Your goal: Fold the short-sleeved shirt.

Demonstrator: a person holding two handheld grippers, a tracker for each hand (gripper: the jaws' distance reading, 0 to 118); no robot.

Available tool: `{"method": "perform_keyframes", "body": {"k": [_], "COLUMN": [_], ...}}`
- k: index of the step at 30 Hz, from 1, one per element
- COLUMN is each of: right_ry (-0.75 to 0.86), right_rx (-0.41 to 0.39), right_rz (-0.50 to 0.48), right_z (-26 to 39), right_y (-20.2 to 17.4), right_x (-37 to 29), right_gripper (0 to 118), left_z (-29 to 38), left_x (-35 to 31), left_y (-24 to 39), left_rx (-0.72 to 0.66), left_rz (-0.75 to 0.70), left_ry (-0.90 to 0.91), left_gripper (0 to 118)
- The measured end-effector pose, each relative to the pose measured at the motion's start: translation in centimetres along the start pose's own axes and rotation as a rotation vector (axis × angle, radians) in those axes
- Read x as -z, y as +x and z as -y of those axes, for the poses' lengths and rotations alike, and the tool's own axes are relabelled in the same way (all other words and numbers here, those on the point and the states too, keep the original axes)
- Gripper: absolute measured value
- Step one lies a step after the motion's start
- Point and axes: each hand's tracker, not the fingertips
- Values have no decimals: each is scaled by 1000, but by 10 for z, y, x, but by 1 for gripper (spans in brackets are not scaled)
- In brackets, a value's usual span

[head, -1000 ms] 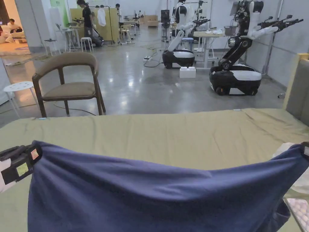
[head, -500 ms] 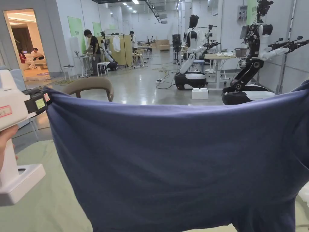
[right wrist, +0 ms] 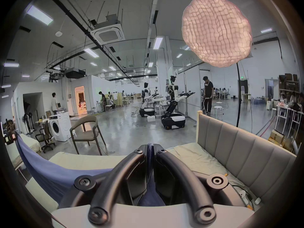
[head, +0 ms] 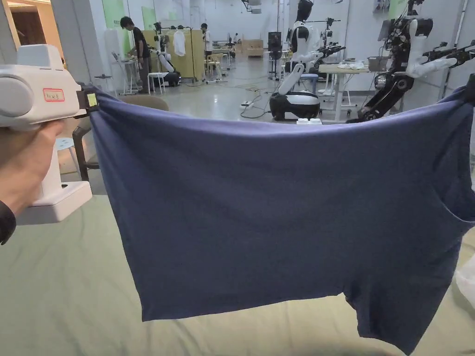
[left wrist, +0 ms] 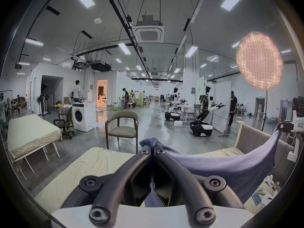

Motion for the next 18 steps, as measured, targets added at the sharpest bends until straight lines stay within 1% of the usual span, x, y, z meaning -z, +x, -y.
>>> {"method": "perform_keyframes", "body": {"k": [3,6,8,9,14,18], "right_ry": [-2,4,-1,-13,-28,-75], "right_rx": [4,34,8,-23,-41,-39], "right_rz": [14,-2,16,29,18,1], "right_z": [-4,-9,-10,-10,6,43], "right_y": [-2,-5,-11,-13,-18,-15], "right_x": [20,37,49,56,75,73], "right_gripper": [4,4,4,4,4,4], "left_z": [-2,-3,-1,0,21,63], "left_x": [19,35,44,50,62,62], "left_y": [0,-3,-5,-5,-4,-5], "left_rx": [-6,-35,-65,-66,-52,-50], "left_rz": [-19,-35,-35,-37,-20,5], "left_ry": [-6,2,0,-12,-33,-95], "left_gripper": [0,0,0,0,0,0]}}
